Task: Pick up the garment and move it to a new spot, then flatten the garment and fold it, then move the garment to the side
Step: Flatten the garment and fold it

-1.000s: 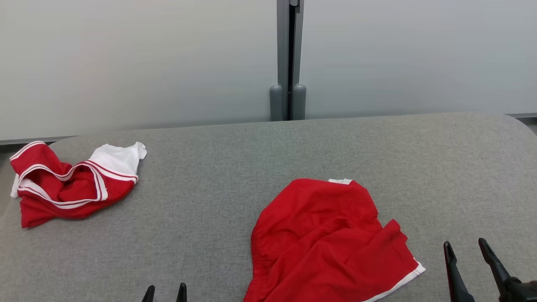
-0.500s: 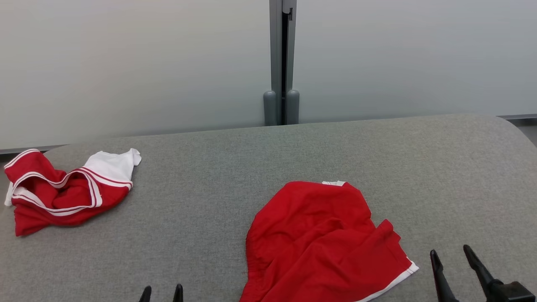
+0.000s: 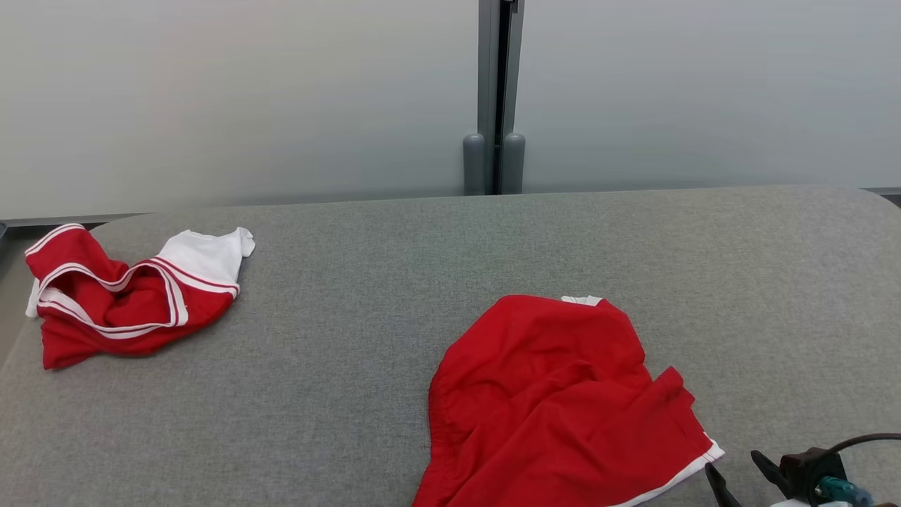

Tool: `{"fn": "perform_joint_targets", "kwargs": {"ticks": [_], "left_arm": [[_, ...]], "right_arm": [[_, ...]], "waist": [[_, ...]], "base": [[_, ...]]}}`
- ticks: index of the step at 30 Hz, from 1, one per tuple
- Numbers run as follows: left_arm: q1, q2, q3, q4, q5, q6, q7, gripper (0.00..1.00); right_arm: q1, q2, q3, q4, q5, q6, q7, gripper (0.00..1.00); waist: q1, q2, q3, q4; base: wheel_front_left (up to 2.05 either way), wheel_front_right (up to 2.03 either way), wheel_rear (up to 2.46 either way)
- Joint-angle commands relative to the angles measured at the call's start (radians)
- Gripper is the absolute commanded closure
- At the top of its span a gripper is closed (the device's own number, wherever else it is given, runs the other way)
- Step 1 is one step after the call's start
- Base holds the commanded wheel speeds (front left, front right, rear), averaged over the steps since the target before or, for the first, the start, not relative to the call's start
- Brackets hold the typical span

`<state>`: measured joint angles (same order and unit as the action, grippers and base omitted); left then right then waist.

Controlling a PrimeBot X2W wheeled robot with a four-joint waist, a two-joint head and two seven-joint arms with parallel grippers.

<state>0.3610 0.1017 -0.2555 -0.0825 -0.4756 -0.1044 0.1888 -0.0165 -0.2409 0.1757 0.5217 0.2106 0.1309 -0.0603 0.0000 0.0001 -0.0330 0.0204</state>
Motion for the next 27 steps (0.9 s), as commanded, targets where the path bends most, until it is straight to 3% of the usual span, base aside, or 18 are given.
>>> {"fn": "perform_joint_targets", "kwargs": {"ticks": [1, 12, 27], "left_arm": [[0.006, 0.007, -0.003, -0.01, -0.006, -0.004, 0.007, 0.0], [-0.033, 0.029, -0.091, -0.032, -0.061, -0.02, 0.07, 0.0], [-0.084, 0.056, -0.146, 0.028, -0.098, -0.025, 0.049, 0.0]], "right_arm": [[-0.012, -0.009, 0.002, 0.007, 0.005, 0.0, 0.006, 0.0], [-0.119, -0.018, 0.071, 0.103, 0.04, 0.0, 0.03, 0.0], [-0.141, -0.034, 0.189, 0.18, 0.149, 0.0, 0.073, 0.0]], "waist": [[0.0, -0.0001, 0.004, 0.002], [0.0, -0.0001, 0.063, 0.013], [0.0, -0.0001, 0.079, 0.013]], "base": [[0.0, 0.0, 0.0], [0.0, 0.0, 0.0], [0.0, 0.0, 0.0]]}}
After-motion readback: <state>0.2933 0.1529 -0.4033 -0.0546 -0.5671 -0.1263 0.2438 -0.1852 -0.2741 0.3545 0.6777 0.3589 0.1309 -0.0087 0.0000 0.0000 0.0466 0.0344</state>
